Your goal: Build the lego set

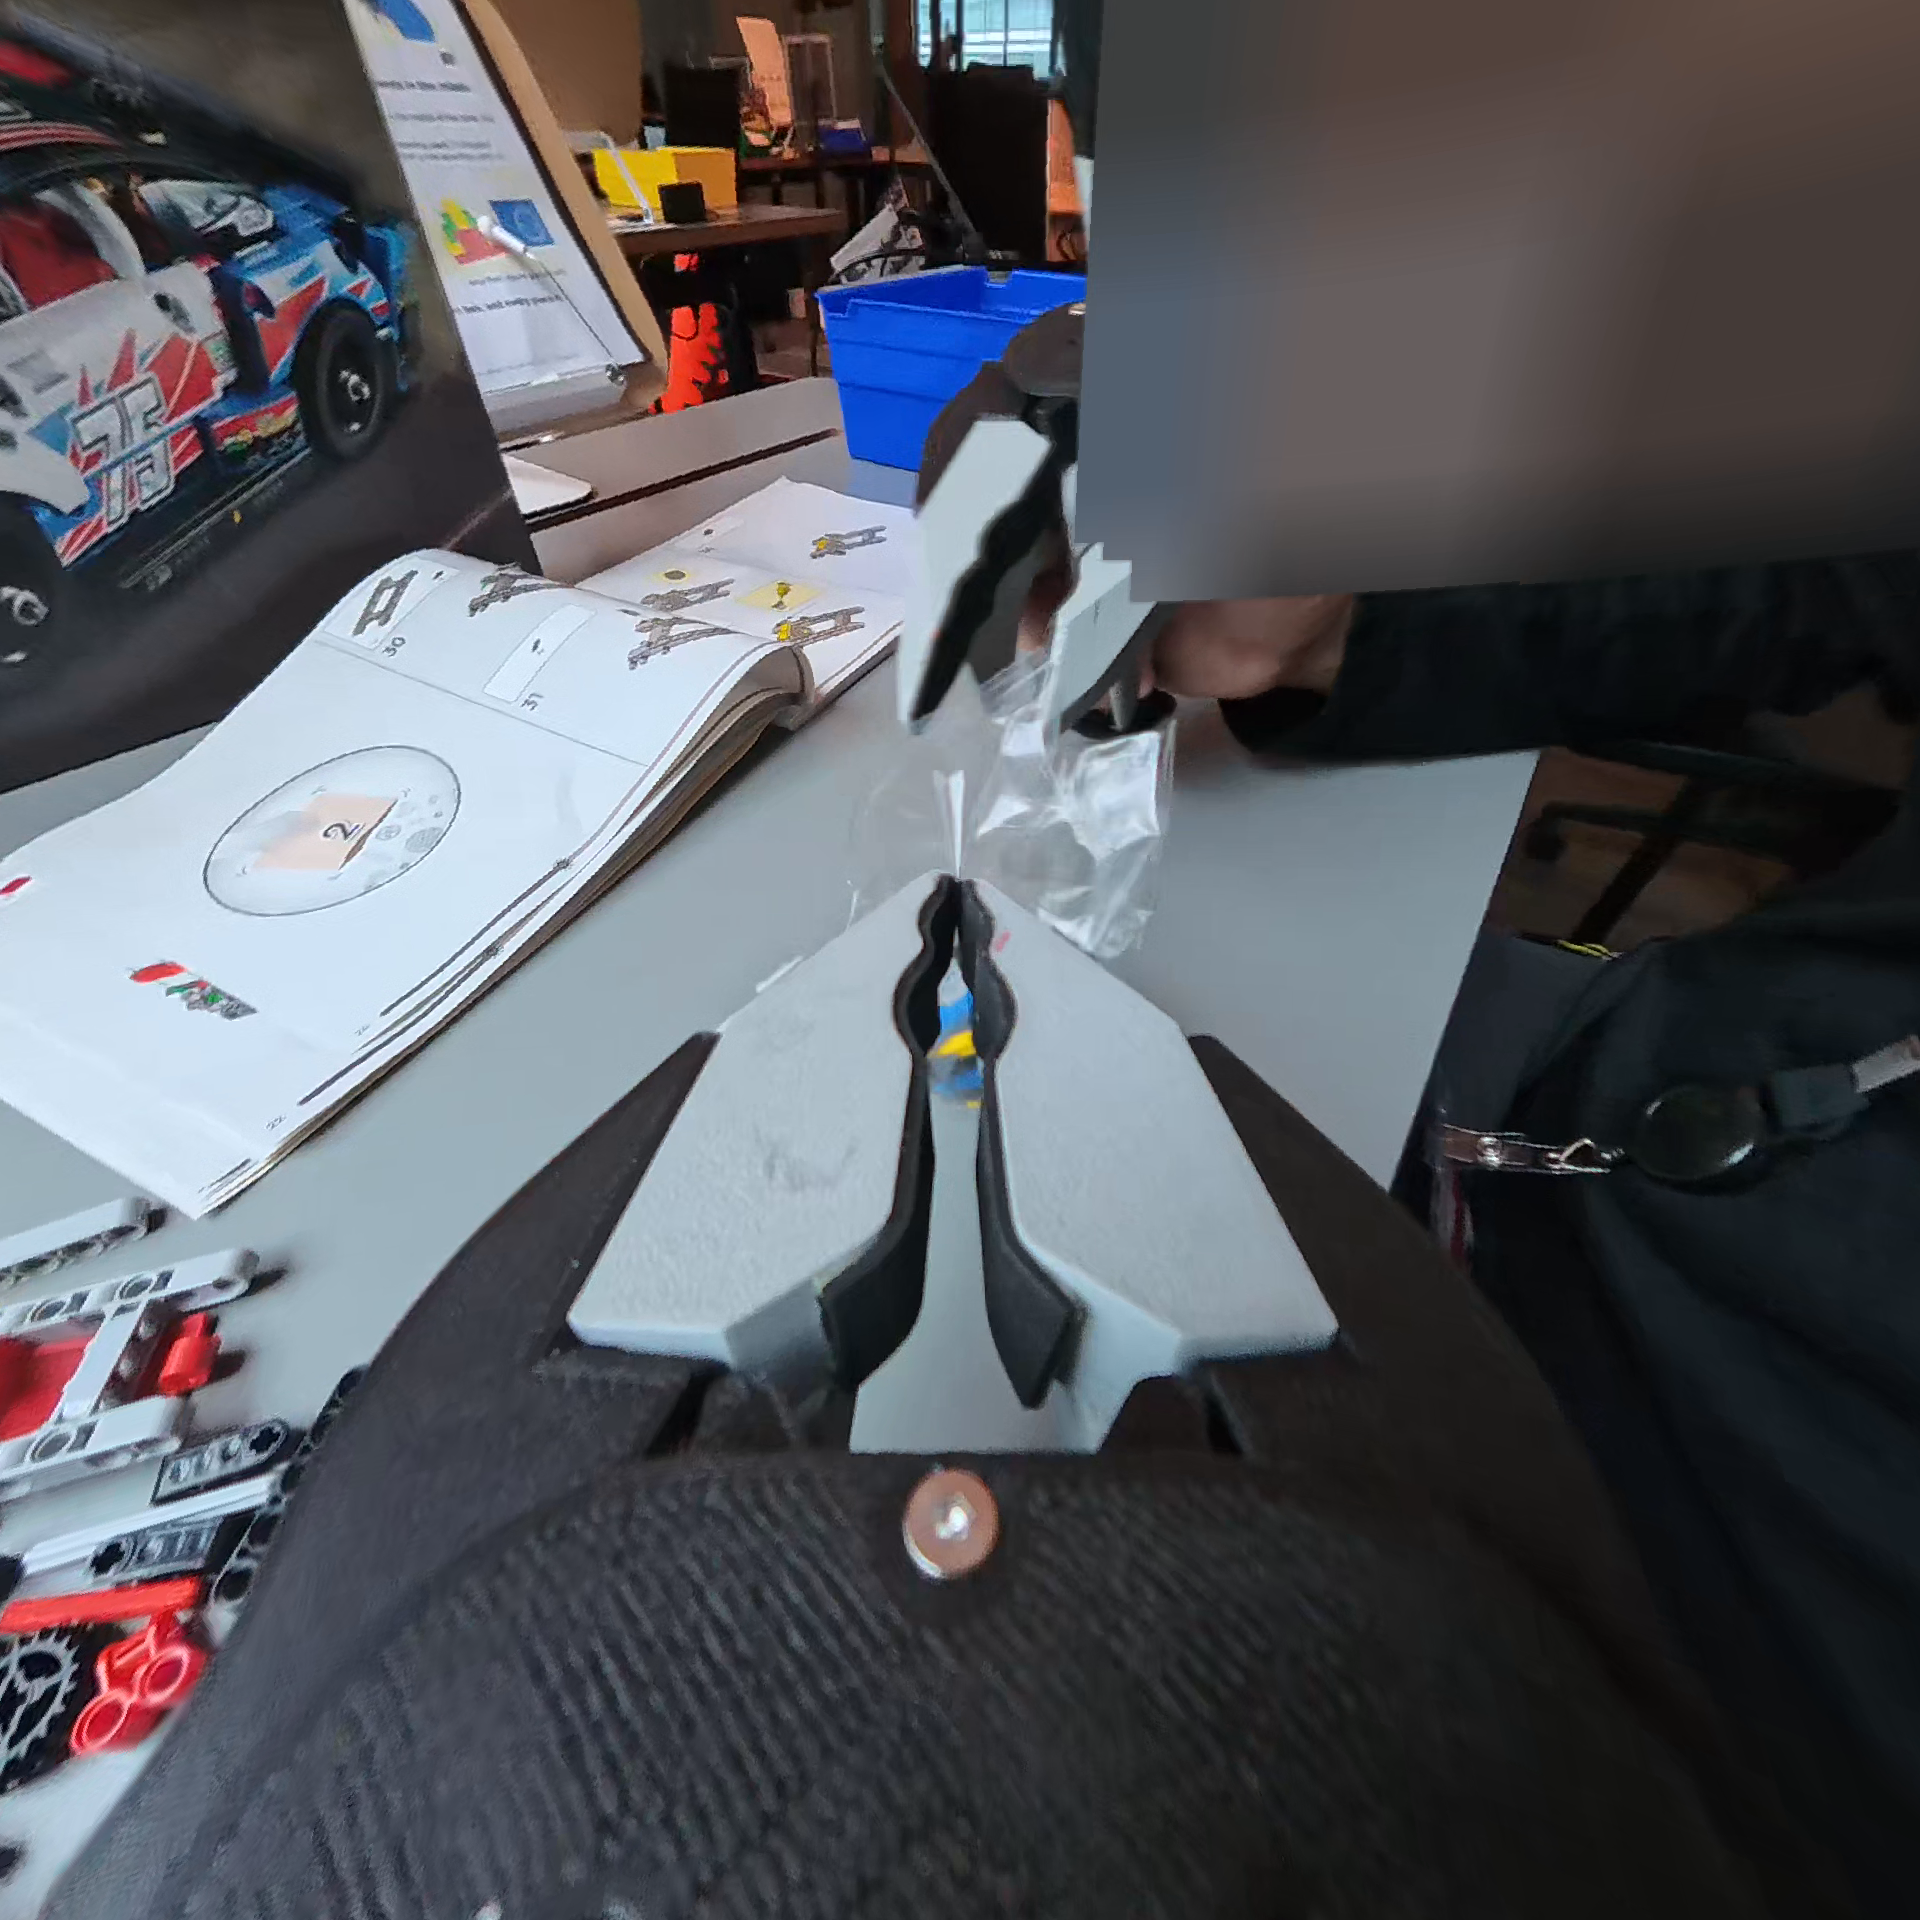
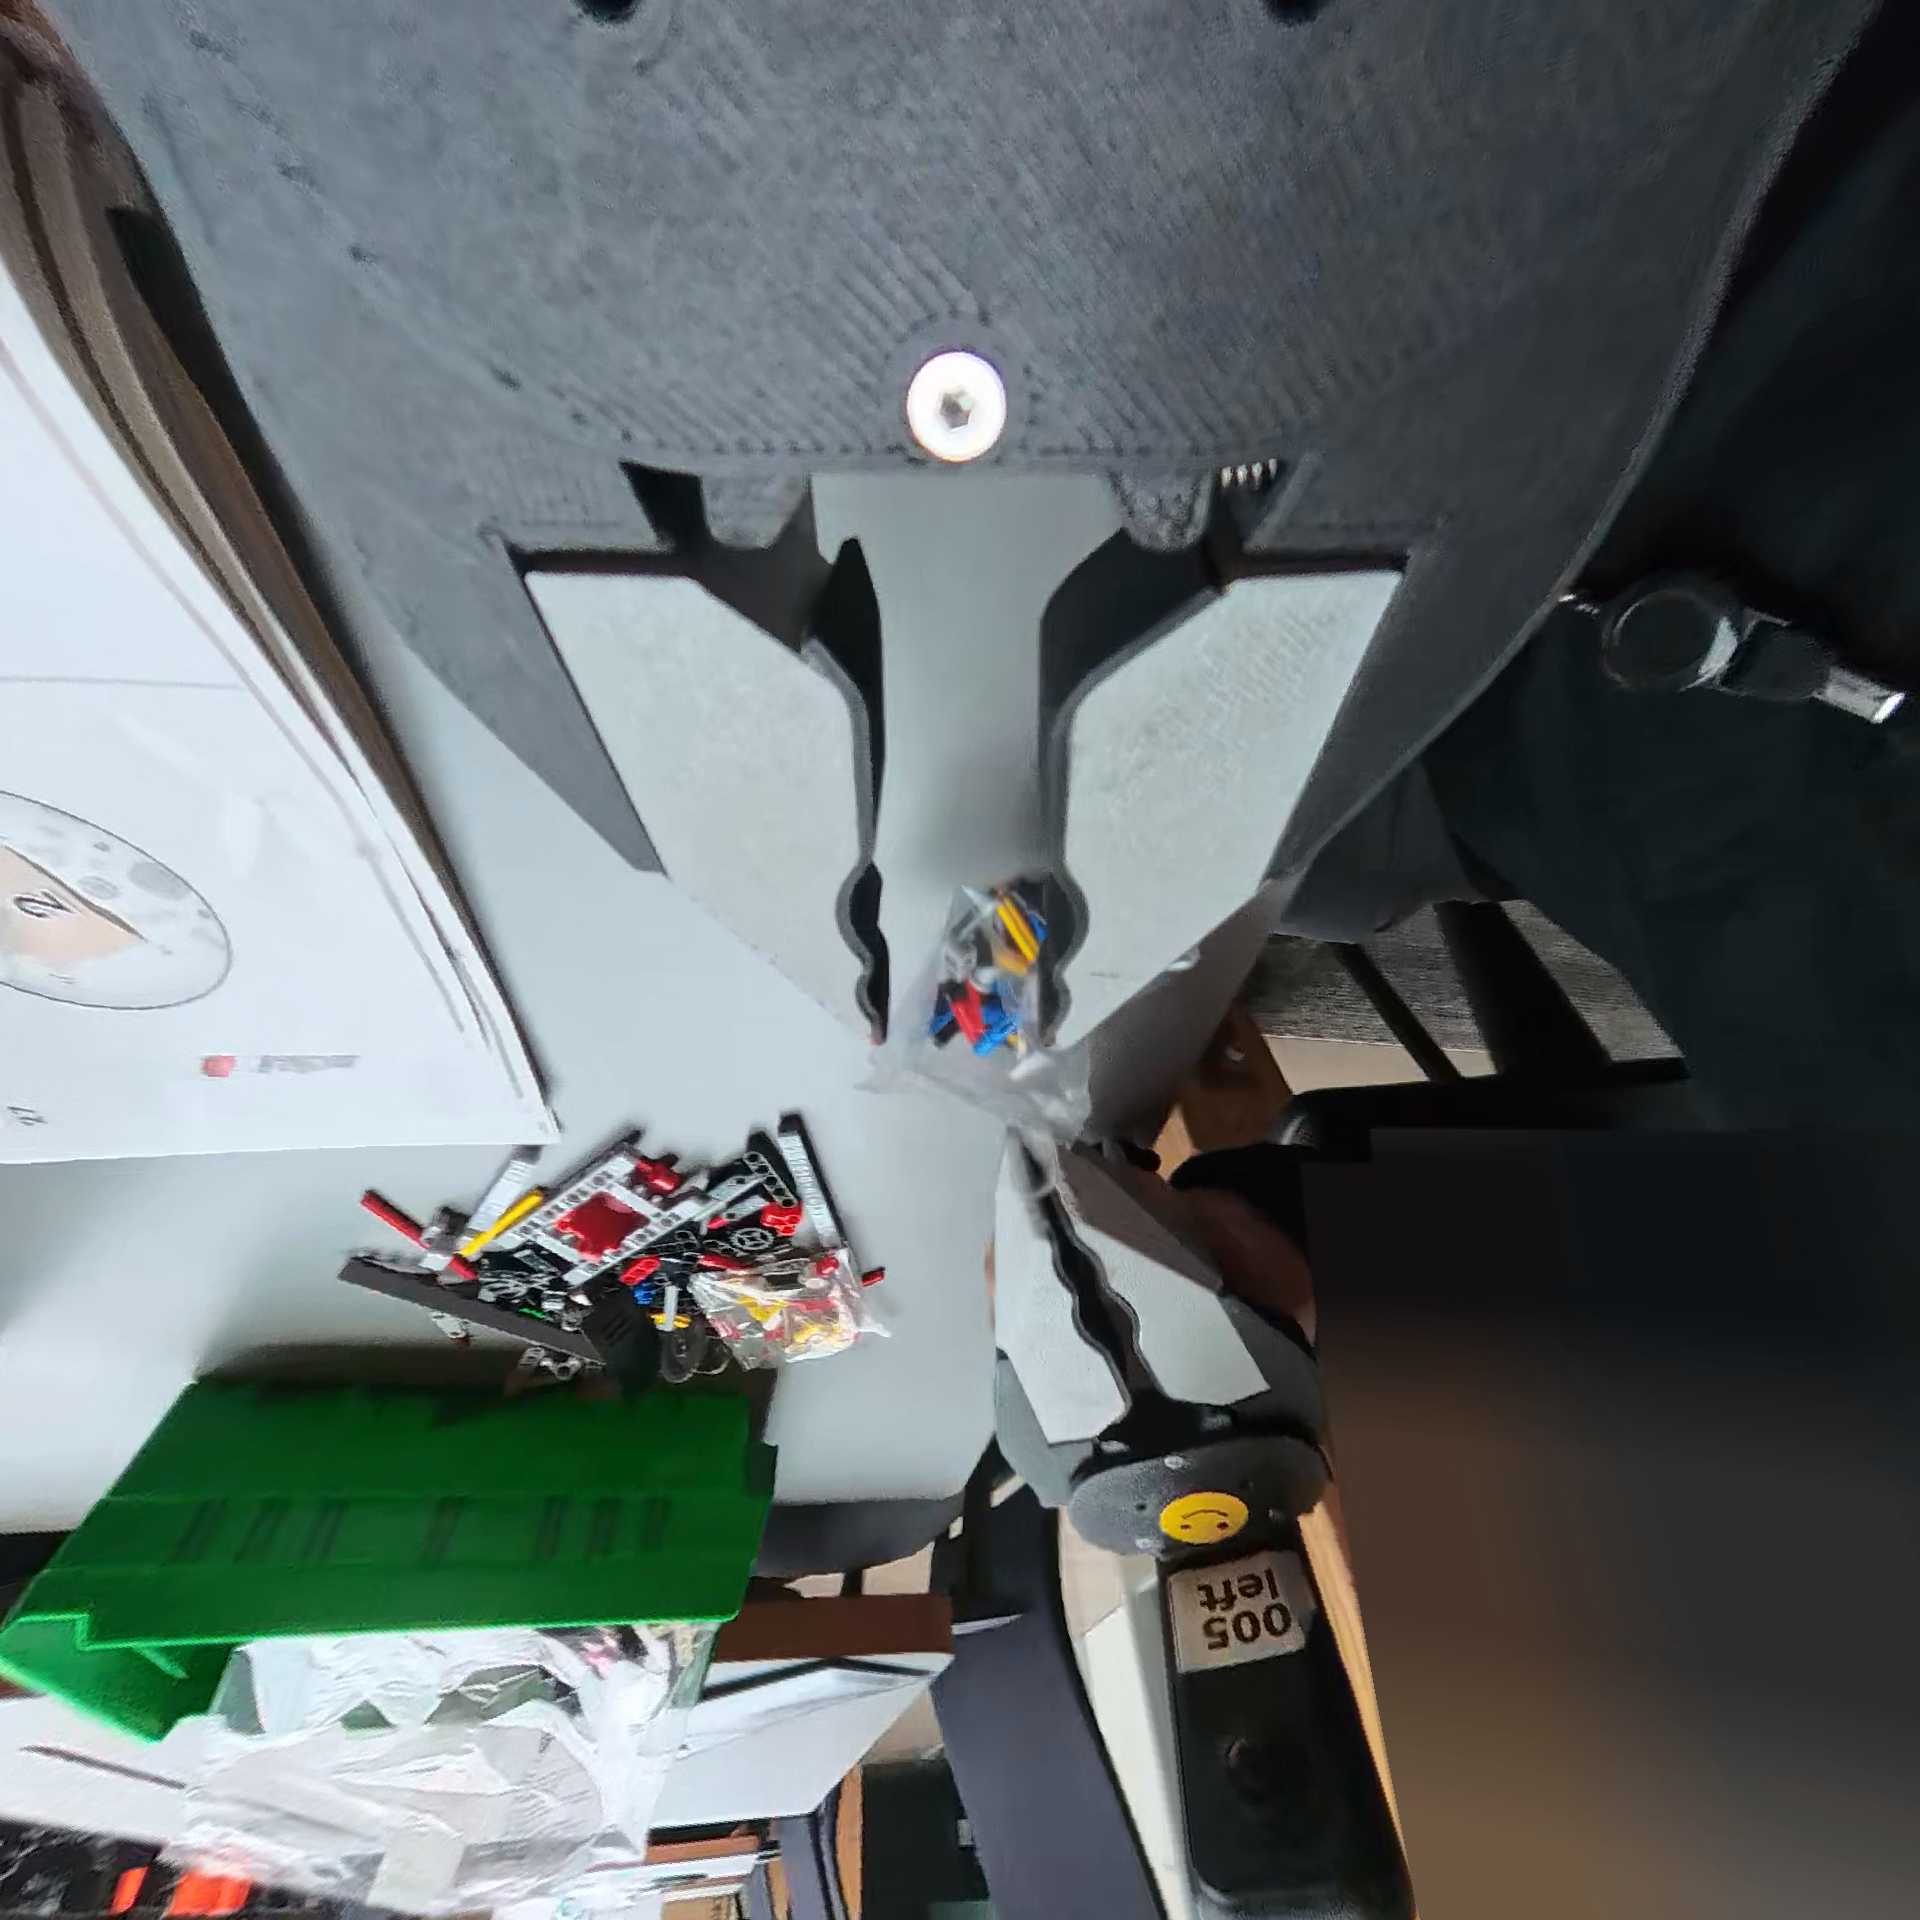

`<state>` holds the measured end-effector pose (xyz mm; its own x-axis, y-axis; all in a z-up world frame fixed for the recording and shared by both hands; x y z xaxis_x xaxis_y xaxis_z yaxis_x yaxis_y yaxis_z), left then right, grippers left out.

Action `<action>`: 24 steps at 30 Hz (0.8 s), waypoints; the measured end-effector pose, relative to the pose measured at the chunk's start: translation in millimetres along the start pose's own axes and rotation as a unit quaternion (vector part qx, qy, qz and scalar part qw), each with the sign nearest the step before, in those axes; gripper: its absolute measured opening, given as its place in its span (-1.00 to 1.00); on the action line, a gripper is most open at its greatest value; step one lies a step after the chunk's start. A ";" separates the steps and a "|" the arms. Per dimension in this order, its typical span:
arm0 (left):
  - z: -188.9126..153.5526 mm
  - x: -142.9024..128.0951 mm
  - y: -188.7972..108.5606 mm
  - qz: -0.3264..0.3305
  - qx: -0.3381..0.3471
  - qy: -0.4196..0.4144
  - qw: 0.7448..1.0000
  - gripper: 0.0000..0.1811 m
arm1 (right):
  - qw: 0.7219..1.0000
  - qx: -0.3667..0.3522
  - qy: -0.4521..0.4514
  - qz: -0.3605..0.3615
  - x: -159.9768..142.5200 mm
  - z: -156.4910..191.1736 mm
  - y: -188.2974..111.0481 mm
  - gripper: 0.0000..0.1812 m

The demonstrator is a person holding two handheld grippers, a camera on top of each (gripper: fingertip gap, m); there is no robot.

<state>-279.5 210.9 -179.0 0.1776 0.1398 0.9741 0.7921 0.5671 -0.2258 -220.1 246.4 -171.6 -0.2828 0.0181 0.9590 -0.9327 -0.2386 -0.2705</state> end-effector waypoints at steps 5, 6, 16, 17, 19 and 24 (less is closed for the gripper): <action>-8.5 -7.1 6.7 0.030 0.005 0.052 0.998 -1.00 | 0.999 0.052 -0.004 0.015 8.2 4.2 0.8 -0.63; -11.8 -7.7 7.3 0.034 0.001 0.061 0.998 -1.00 | 0.998 0.065 -0.016 0.020 9.4 7.3 0.2 -0.63; -24.5 0.4 6.1 0.043 -0.004 0.125 0.991 -1.00 | 0.970 0.142 -0.092 0.172 -21.0 39.5 8.5 -0.65; -25.0 0.0 4.4 0.043 -0.006 0.134 0.990 -1.00 | 0.964 0.149 -0.105 0.191 -26.3 44.9 8.0 -0.63; -26.5 -1.5 -0.3 0.038 -0.019 0.161 0.986 -1.00 | 0.950 0.162 -0.131 0.234 -36.7 56.0 5.5 -0.57; -32.2 -3.8 -12.6 0.007 -0.061 0.215 0.975 -1.00 | 0.957 0.122 -0.162 0.210 -18.5 55.0 5.9 -0.54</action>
<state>-271.4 177.1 -179.5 0.3970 -0.2203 0.8910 0.8465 0.4630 -0.2627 -208.1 191.2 -186.3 -0.5005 -0.4207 0.7567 -0.6610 -0.3788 -0.6478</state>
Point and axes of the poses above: each gripper's, where its closed fingertips meet, y out along the fingers, x out of its top, z = x × y across the jaws, the point moved 2 cm from there along -y, back along the fingers, and after that the axes turned 1 degree about -x, right-handed, at the moved point
